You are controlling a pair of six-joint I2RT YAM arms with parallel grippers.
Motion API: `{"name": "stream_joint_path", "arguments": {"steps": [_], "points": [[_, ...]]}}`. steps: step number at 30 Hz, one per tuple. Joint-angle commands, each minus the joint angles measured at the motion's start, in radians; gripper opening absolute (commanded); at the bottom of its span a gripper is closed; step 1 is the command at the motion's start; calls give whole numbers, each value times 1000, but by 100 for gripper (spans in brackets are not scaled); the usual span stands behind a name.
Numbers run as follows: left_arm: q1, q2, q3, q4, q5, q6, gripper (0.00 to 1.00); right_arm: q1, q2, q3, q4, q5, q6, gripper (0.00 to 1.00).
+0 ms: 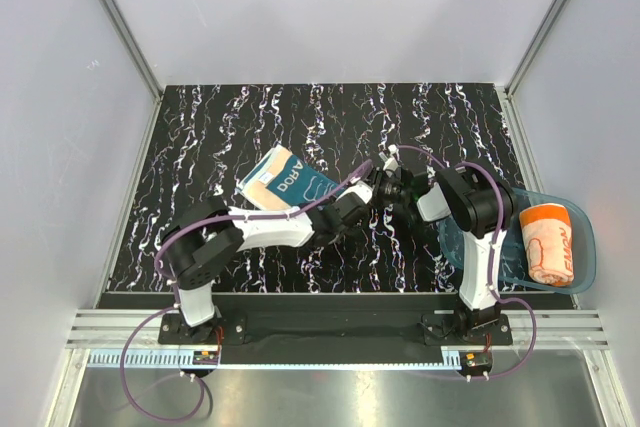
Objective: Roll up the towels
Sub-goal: Roll the towel
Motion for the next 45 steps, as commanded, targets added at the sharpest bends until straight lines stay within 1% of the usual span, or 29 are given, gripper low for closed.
{"name": "stream_joint_path", "arguments": {"steps": [1, 2, 3, 5, 6, 7, 8, 9, 10, 11, 12, 14, 15, 16, 18, 20, 21, 22, 23, 24, 26, 27, 30, 31, 34, 38, 39, 43, 45], "points": [[25, -14, -41, -18, 100, -13, 4, 13, -34, 24, -129, 23, -50, 21], [26, -17, -44, -16, 116, -12, 2, 11, -63, 45, -162, 23, -70, 22], [29, -22, -46, -16, 131, -13, 0, 10, -83, 59, -258, 28, -86, 25], [37, -35, -44, -18, 206, -26, 0, 8, -167, 108, -370, 55, -143, 37], [38, -38, -40, -21, 231, -35, 0, 7, -200, 131, -506, 96, -165, 43], [38, -49, -37, -18, 280, -59, 0, 2, -232, 155, -581, 121, -189, 50], [40, -52, -35, -13, 303, -71, 0, -6, -293, 218, -745, 150, -238, 55], [43, -57, -32, -10, 323, -105, 0, -13, -323, 252, -831, 228, -261, 58], [48, -69, -34, -2, 367, -124, 0, -21, -349, 325, -913, 273, -281, 62], [52, -75, -34, 11, 390, -139, 0, -29, -391, 361, -1000, 313, -315, 65], [63, -81, -35, 19, 412, -153, 0, -53, -410, 393, -1130, 348, -329, 68], [74, -97, -40, 34, 464, -190, 0, -72, -454, 486, -1241, 442, -367, 73], [86, -106, -41, 41, 485, -209, 0, -85, -467, 513, -1334, 494, -383, 74], [94, -109, -47, 45, 522, -222, 0, -93, -478, 554, -1373, 520, -396, 75], [123, -126, -61, 77, 576, -262, 0, -105, -519, 577, -1459, 571, -429, 76], [147, -140, -96, 137, 675, -301, 0, -109, -576, 574, -1490, 591, -438, 78], [179, -146, -116, 165, 712, -326, 0, -110, -597, 567, -1510, 597, -438, 79], [198, -160, -132, 226, 790, -379, 0, -110, -619, 542, -1512, 594, -432, 79], [216, -164, -167, 249, 827, -412, 0, -110, -664, 527, -1510, 586, -426, 79], [254, -172, -185, 283, 891, -474, 0, -110, -686, 510, -1506, 559, -415, 79], [293, -172, -225, 332, 929, -535, 0, -110, -744, 450, -1489, 507, -401, 80], [328, -166, -231, 332, 941, -573, 0, -110, -760, 429, -1466, 440, -397, 79], [396, -131, -268, 370, 1028, -649, 0, -109, -818, 328, -1388, 317, -360, 79], [413, -115, -276, 418, 1099, -674, 0, -107, -844, 271, -1365, 295, -337, 79], [463, -60, -304, 517, 1194, -749, 0, -86, -872, 160, -1290, 281, -306, 79], [491, -14, -299, 541, 1239, -766, 0, -3, -863, 56, -1159, 299, -242, 78], [499, 12, -298, 551, 1248, -779, 0, 43, -852, 41, -1138, 325, -231, 78], [519, 73, -298, 637, 1312, -825, 1, 112, -772, -22, -1014, 362, -168, 77], [526, 93, -287, 634, 1322, -822, 1, 129, -714, -32, -943, 379, -157, 76]]}}
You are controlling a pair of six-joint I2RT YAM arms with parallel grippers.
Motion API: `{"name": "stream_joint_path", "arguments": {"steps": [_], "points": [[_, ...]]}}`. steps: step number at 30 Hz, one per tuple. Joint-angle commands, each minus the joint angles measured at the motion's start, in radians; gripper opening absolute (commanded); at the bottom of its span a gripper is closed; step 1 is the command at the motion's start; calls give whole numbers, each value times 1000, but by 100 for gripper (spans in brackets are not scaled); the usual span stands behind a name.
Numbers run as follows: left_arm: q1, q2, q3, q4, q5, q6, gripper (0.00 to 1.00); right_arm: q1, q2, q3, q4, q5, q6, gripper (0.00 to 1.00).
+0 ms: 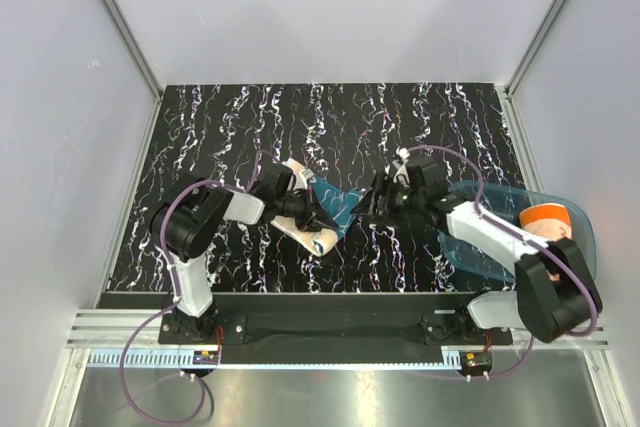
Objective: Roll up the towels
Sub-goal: Roll the towel
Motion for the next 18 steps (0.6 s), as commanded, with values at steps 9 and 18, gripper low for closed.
{"name": "stream_joint_path", "arguments": {"steps": [9, 18], "points": [[29, 72, 20, 63, 87, -45, 1, 45, 264, 14, 297, 67, 56, 75], [37, 60, 37, 21, 72, -18, 1, 80, 419, 9, 447, 70, 88, 60]]}}
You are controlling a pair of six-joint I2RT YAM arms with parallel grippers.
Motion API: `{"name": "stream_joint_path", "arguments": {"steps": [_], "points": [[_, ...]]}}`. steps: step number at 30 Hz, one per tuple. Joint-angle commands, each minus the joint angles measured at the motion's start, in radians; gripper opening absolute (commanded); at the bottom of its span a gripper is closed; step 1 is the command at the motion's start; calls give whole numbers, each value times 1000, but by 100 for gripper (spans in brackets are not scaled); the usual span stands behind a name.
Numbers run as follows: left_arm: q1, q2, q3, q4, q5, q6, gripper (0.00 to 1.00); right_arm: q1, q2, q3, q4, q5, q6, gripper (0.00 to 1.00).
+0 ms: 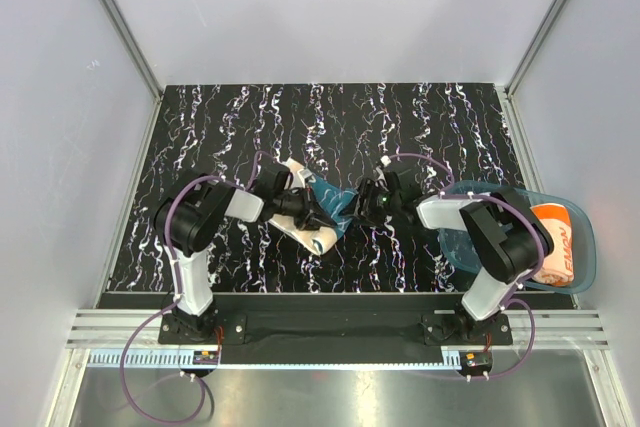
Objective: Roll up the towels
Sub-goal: Roll the towel
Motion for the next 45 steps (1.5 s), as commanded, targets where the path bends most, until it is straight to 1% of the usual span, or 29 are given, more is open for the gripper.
{"name": "stream_joint_path", "arguments": {"steps": [1, 3, 5, 6, 7, 8, 9, 11, 12, 13, 14, 15, 17, 19, 20, 21, 22, 23, 24, 25, 26, 27, 28, 29, 31, 32, 35, 39, 45], "points": [[5, 10, 24, -26, -7, 20, 1, 30, 53, 17, 94, 34, 13, 59], [5, 15, 24, -26, -7, 17, 2, 36, 62, 15, 116, 38, 16, 55], [5, 18, 20, -26, -9, 14, 4, 41, 71, 17, 125, 40, 16, 46], [5, 16, 20, -23, -9, 12, 6, 44, 73, 19, 126, 43, 16, 33], [5, 13, 17, -24, -12, 14, 10, 44, 77, 20, 128, 40, 16, 27], [5, -1, 14, -29, -13, 23, 13, 46, 76, 20, 125, 40, 13, 19], [5, -11, 18, -67, -30, 37, 21, 46, 76, 22, 120, 38, 13, 17], [4, -59, 32, -145, -67, 86, 31, 47, 73, 26, 90, 41, 10, 13], [4, -79, 55, -235, -111, 144, 35, 46, 70, 31, 76, 41, 8, 10], [4, -99, 66, -278, -134, 173, 41, 47, 61, 32, 62, 43, 2, 9], [4, -135, 79, -321, -157, 228, 53, 52, 54, 34, 38, 46, -1, 9], [2, -157, 101, -396, -203, 256, 57, 53, 48, 40, 19, 50, -9, 8], [-4, -221, 122, -469, -259, 326, 62, 61, 27, 52, -47, 64, -22, 8], [-16, -270, 164, -575, -372, 379, 64, 69, 4, 74, -119, 78, -38, 8], [-44, -319, 187, -624, -429, 441, 66, 75, -2, 90, -143, 90, -44, 8], [-65, -341, 219, -724, -573, 477, 66, 78, -7, 100, -166, 98, -53, 9], [-126, -382, 271, -765, -654, 510, 66, 81, -16, 107, -200, 104, -58, 9], [-162, -401, 300, -800, -738, 573, 66, 84, -21, 117, -246, 109, -62, 9], [-198, -418, 319, -843, -892, 598, 66, 89, -22, 133, -268, 112, -68, 9], [-235, -435, 339, -849, -967, 624, 66, 90, -27, 141, -304, 116, -72, 9], [-310, -464, 343, -853, -1027, 674, 66, 90, -31, 147, -323, 123, -75, 8], [-344, -476, 342, -845, -1120, 698, 66, 95, -38, 164, -343, 126, -79, 8], [-376, -485, 339, -839, -1157, 716, 65, 95, -39, 170, -377, 130, -82, 9], [-433, -490, 334, -837, -1188, 742, 65, 96, -39, 179, -395, 133, -85, 8], [-481, -478, 333, -833, -1256, 756, 65, 99, -41, 204, -447, 136, -92, 8], [-523, -457, 334, -834, -1288, 765, 65, 101, -38, 221, -461, 139, -95, 9], [-597, -404, 337, -828, -1323, 776, 66, 103, -36, 230, -493, 144, -98, 8], [-657, -346, 351, -836, -1403, 759, 66, 103, -39, 232, -506, 147, -99, 8], [-728, -274, 339, -791, -1428, 758, 66, 103, -50, 235, -527, 147, -102, 7]]}}
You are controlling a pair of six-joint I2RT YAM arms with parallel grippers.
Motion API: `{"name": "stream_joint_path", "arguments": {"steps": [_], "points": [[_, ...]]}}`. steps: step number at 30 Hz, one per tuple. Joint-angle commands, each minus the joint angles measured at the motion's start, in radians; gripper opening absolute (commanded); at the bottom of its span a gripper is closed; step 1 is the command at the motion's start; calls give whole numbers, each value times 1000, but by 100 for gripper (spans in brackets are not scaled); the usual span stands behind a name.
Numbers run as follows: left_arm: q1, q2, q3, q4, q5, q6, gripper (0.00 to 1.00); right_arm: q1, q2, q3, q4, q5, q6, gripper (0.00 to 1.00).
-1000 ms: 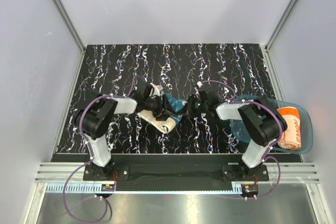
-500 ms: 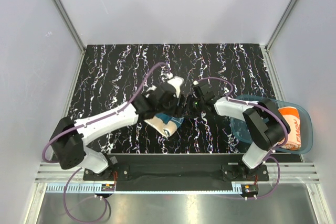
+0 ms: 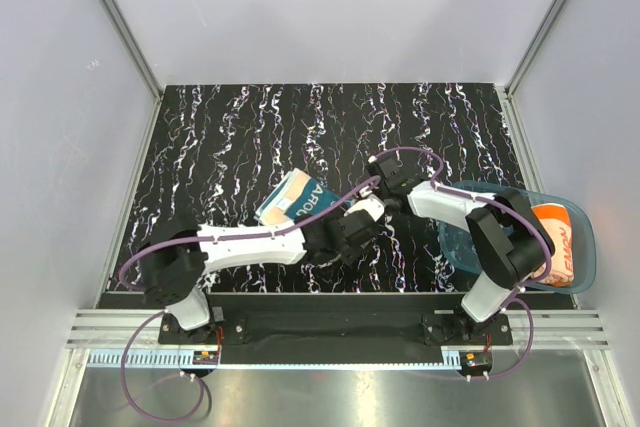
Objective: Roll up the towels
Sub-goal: Roll the towel
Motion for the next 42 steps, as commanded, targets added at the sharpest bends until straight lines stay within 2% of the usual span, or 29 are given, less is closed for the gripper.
{"name": "stream_joint_path", "arguments": {"steps": [1, 8, 10, 12, 17, 18, 19, 22, 23, 25, 26, 28, 29, 31, 32, 35, 37, 42], "points": [[-33, 37, 14, 53, -84, 17, 66, 12, -35, 28, -68, 27, -24, 7], [-33, 100, -47, 127, -84, 1, 65, 12, -39, 35, -85, 14, -34, 7], [-30, 113, -66, 145, -78, -5, 61, 12, -40, 36, -95, 3, -37, 7], [-28, 115, -97, 162, -64, -13, 52, 12, -45, 41, -109, 1, -43, 7], [-12, 101, -153, 194, -33, -40, 48, 12, -49, 61, -126, -20, -49, 7], [-8, 100, -166, 198, -24, -40, 45, 12, -48, 64, -128, -26, -51, 7], [-1, 94, -167, 204, -13, -34, 37, 12, -49, 68, -129, -42, -49, 7], [33, 92, -180, 222, 69, -17, 29, 12, -49, 82, -140, -52, -51, 7], [44, 88, -183, 227, 121, -17, 21, 12, -51, 90, -148, -51, -52, 8], [71, 58, -210, 240, 172, -19, 14, 10, -52, 99, -174, -27, -57, 10], [83, 45, -219, 259, 235, -22, 10, 10, -55, 110, -186, -16, -58, 16], [129, 6, -250, 274, 305, -42, 8, 4, -66, 119, -211, 12, -63, 20], [143, -7, -259, 291, 367, -48, 8, -1, -81, 127, -217, 20, -66, 30], [177, -37, -268, 300, 407, -68, 9, -25, -95, 140, -234, 35, -66, 43], [186, -44, -272, 305, 440, -72, 9, -37, -109, 166, -246, 41, -75, 56], [215, -61, -270, 310, 491, -82, 9, -89, -127, 240, -309, 72, -107, 71], [237, -69, -272, 317, 529, -89, 9, -135, -131, 292, -362, 95, -141, 76], [294, -92, -291, 365, 635, -137, 9, -234, -190, 323, -421, 133, -169, 79]]}}
